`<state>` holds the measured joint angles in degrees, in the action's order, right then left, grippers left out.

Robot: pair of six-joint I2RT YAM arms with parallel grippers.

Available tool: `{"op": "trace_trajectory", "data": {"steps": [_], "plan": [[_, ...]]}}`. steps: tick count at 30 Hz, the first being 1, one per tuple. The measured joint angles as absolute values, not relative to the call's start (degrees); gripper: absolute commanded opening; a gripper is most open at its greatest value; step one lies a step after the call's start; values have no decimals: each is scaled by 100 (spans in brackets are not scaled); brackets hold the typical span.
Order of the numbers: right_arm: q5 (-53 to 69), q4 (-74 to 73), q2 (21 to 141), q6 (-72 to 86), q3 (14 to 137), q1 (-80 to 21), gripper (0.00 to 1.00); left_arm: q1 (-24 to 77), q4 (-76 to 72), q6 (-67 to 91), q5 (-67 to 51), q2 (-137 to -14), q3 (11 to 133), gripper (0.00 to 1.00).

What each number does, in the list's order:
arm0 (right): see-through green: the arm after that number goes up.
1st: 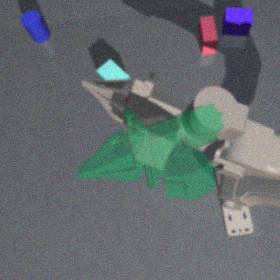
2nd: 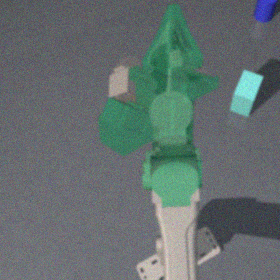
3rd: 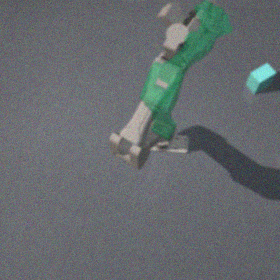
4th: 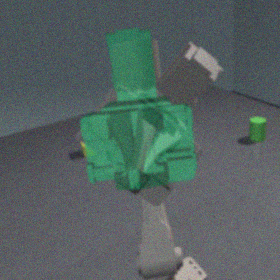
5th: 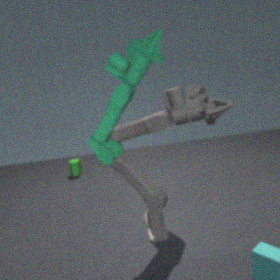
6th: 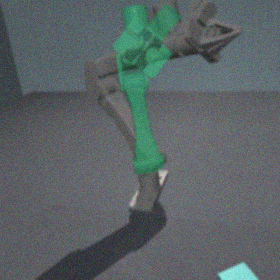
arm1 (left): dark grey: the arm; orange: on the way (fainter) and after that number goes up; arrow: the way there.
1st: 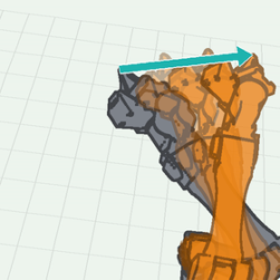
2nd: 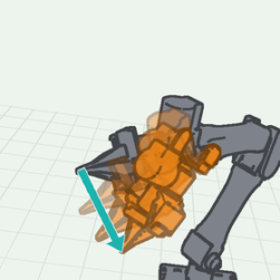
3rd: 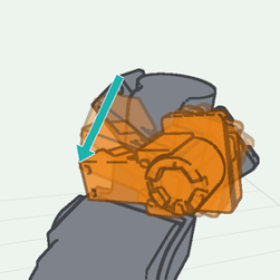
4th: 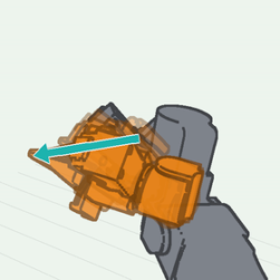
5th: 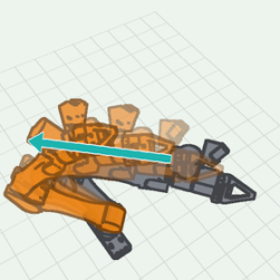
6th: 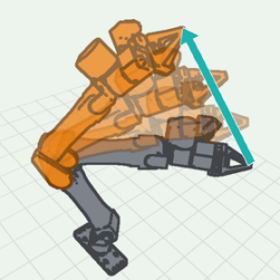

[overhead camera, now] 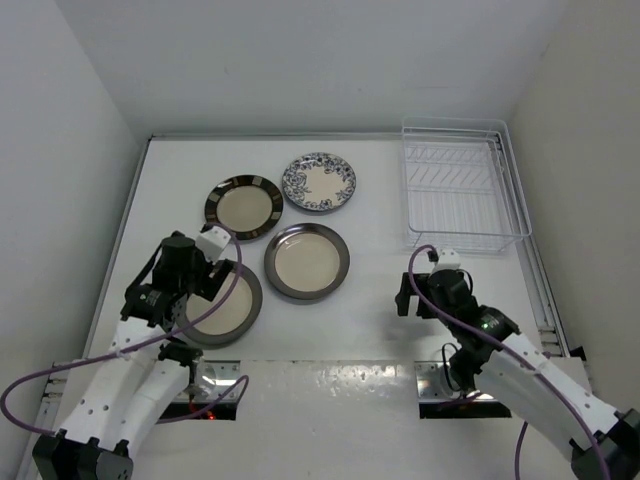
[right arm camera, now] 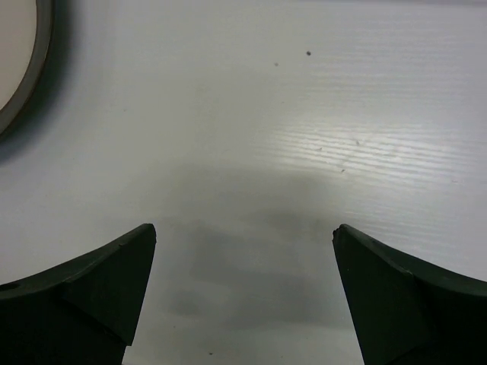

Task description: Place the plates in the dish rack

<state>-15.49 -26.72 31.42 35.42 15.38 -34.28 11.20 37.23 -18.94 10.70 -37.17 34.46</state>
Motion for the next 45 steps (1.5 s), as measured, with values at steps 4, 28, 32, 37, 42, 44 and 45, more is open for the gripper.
{"op": "trace_trajectory", "data": {"steps": [4, 28, 32, 37, 42, 44, 45], "plan": [[-1793, -2119, 3321, 3173, 1688, -3426, 100, 1118, 3671, -2086, 1044, -3990, 3448, 99], [-119, 613, 9577, 4768, 4296, -3199, 73, 467, 4759, -1490, -777, -7804, 5955, 99], [941, 1632, 10036, 5000, 4125, -3000, 48, 294, 4685, -1448, -856, -7804, 5940, 99], [1900, 2915, 10796, 5446, 4099, -2810, 19, 62, 4633, -1424, -1000, -7848, 5942, 99], [2228, 3240, 10932, 5634, 3962, -2790, 0, 25, 4615, -1424, -1170, -7940, 5942, 99], [2209, 3148, 10785, 5548, 3868, -2753, 0, 12, 4613, -1424, -1227, -7944, 5942, 99], [2204, 2989, 10624, 5474, 3817, -2724, 0, -1, 4611, -1424, -1258, -7946, 5942, 99]]}}
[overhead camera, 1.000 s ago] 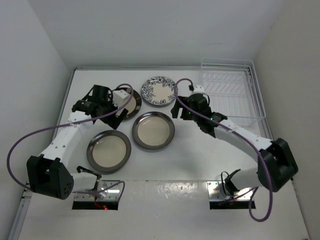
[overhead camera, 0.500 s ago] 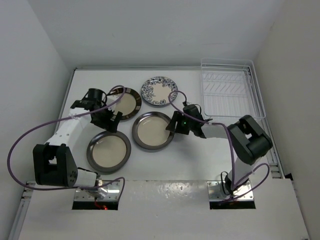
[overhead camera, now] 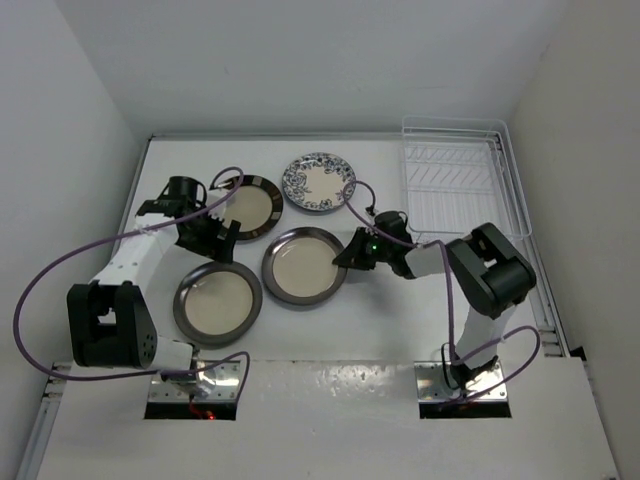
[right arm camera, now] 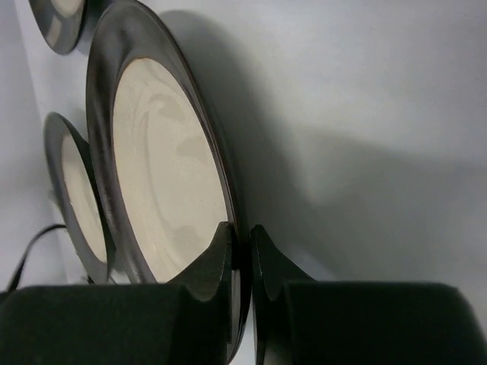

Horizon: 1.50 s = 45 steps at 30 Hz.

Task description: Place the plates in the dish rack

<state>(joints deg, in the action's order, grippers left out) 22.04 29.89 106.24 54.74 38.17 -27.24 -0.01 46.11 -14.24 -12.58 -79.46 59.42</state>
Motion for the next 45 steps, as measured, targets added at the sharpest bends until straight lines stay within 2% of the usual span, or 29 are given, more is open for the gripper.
{"op": "trace_trajectory", "data": {"steps": [4, 10, 16, 22, 26, 37, 45], "plan": [[2209, 1553, 9712, 4615, 4171, -2630, 0, -78, 4606, -1422, -1354, -8018, 5964, 99], [1623, -1013, 8724, 2827, 6224, -2388, 0, -154, 4628, -1413, -1584, -8350, 6217, 99], [1055, -1717, 8490, 1931, 8195, -1343, 0, -198, 4613, -1415, -1820, -8547, 6451, 99], [-141, -1955, 8532, 1236, 8971, -307, 0, -217, 4628, -1428, -1957, -8698, 6558, 99], [-987, -1855, 8827, 652, 9268, -12, 0, -261, 4650, -1428, -1999, -8814, 6641, 99], [-2268, -1061, 10348, -252, 9332, 12, 0, -263, 4722, -1428, -2016, -8927, 6698, 99], [-2499, -434, 10591, -325, 9172, -47, 0, -263, 4735, -1428, -2012, -8927, 6700, 99]]}}
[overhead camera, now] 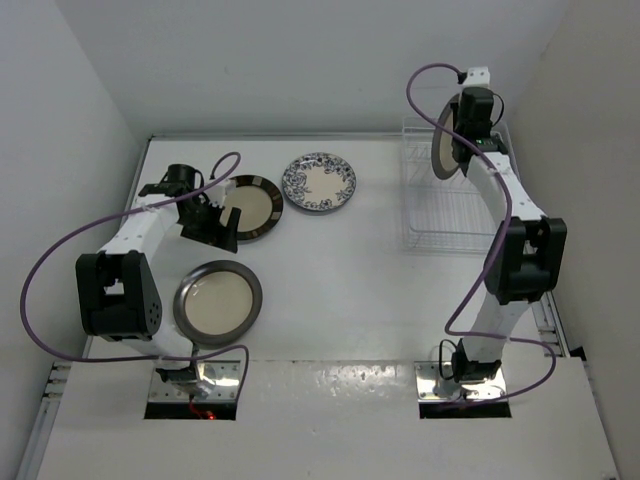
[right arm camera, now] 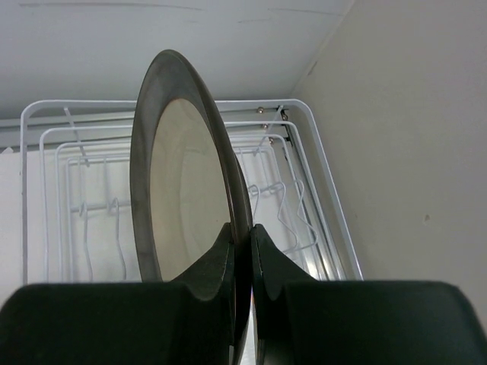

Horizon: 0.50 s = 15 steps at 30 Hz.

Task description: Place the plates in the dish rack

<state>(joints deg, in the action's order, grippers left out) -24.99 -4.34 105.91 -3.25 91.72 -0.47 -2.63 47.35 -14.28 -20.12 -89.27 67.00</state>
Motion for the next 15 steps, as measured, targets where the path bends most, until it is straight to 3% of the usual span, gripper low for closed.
{"op": "trace_trajectory", "data": {"steps": [6, 14, 15], "plan": [[-2550, 104, 10595, -331, 8777, -189, 0, -261, 4737, -1463, -1706, -8927, 6702, 99], [-2934, 521, 10669, -489, 8497, -541, 0, -215, 4786, -1577, -390, -8927, 6735, 96], [-2939, 561, 10669, -473, 8473, -541, 4, -215, 4797, -1584, -261, -8927, 6735, 96]]}}
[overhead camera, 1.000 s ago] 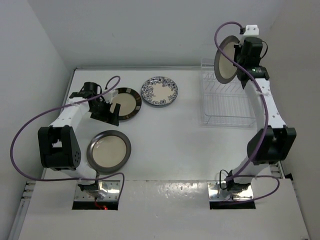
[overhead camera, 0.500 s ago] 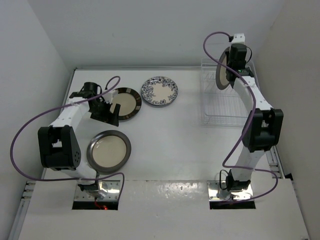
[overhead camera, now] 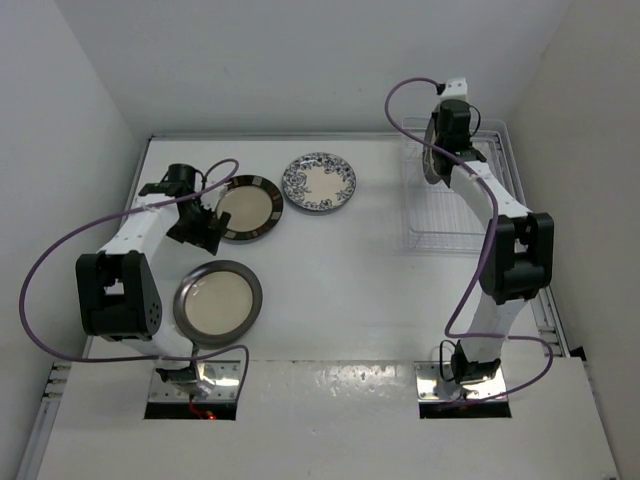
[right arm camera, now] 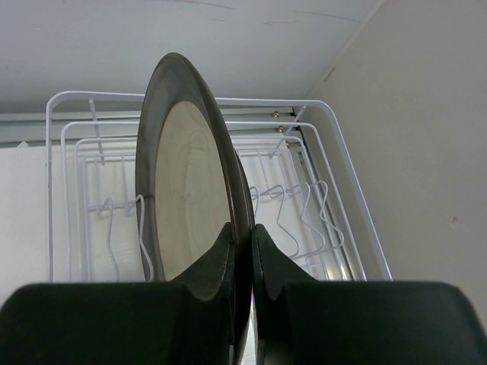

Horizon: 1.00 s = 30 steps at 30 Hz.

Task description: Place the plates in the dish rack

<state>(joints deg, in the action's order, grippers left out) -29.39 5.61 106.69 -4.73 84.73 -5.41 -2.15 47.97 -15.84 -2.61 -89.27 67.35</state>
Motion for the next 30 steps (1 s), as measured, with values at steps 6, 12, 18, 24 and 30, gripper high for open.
{"op": "trace_trajectory", "data": {"steps": [6, 12, 18, 24, 30], "plan": [[-2606, 589, 10669, -231, 8388, -541, 52, -423, 4757, -1649, 104, -8938, 6510, 99], [-2331, 596, 10641, -141, 8320, -580, 69, -969, 4707, -1911, -60, -9120, 6117, 99], [-2182, 582, 10269, -25, 8012, -578, 76, -1496, 4742, -2349, -381, -9345, 5745, 91], [-2091, 701, 9507, 19, 7756, -615, 80, -1761, 4947, -3070, -1251, -9588, 5664, 53], [-2078, 860, 8663, 27, 7284, -716, 81, -1761, 5308, -3496, -2086, -9741, 5664, 0]]}}
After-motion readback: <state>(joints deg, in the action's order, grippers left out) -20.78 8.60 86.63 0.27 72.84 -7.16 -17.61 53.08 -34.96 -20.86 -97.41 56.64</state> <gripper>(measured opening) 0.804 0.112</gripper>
